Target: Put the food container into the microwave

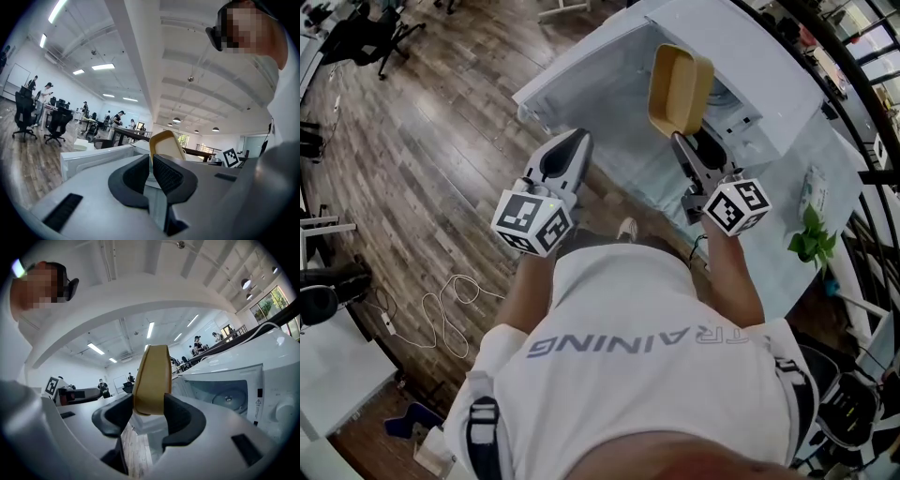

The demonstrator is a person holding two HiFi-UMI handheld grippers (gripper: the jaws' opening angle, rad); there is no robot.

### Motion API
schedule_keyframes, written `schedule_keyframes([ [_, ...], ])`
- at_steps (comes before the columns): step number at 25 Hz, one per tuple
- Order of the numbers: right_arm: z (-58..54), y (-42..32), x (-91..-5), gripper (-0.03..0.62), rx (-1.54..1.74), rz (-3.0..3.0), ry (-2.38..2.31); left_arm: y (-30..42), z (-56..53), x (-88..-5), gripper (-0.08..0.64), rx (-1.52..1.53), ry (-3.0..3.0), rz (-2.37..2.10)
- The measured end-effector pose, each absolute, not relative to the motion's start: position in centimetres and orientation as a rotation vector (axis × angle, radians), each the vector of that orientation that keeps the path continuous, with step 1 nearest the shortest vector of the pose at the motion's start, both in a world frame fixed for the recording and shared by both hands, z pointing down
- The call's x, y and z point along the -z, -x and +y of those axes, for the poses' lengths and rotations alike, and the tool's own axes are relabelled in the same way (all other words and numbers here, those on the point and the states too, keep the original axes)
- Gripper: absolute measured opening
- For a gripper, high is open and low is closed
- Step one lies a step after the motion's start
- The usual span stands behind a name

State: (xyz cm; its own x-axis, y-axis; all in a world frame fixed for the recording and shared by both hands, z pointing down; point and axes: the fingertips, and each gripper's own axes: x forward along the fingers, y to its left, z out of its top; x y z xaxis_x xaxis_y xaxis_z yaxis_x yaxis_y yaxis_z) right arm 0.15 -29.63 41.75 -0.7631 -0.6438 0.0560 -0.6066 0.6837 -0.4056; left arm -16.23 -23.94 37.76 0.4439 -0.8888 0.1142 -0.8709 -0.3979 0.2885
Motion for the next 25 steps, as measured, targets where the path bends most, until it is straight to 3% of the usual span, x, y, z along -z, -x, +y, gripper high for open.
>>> schedule_keyframes([
  [8,-30.5,-0.9,-45.9,0.222,0.811,2.774,1.055,12.8,-26.3,-38.5,0.054,0.022,-2.444,-1.404],
  [25,-37.8,-0.5,-54.9,0.221,1.155,2.474,1.266,12.4,-30.2,-39.7,0.054,-0.033,-2.561,-1.212],
])
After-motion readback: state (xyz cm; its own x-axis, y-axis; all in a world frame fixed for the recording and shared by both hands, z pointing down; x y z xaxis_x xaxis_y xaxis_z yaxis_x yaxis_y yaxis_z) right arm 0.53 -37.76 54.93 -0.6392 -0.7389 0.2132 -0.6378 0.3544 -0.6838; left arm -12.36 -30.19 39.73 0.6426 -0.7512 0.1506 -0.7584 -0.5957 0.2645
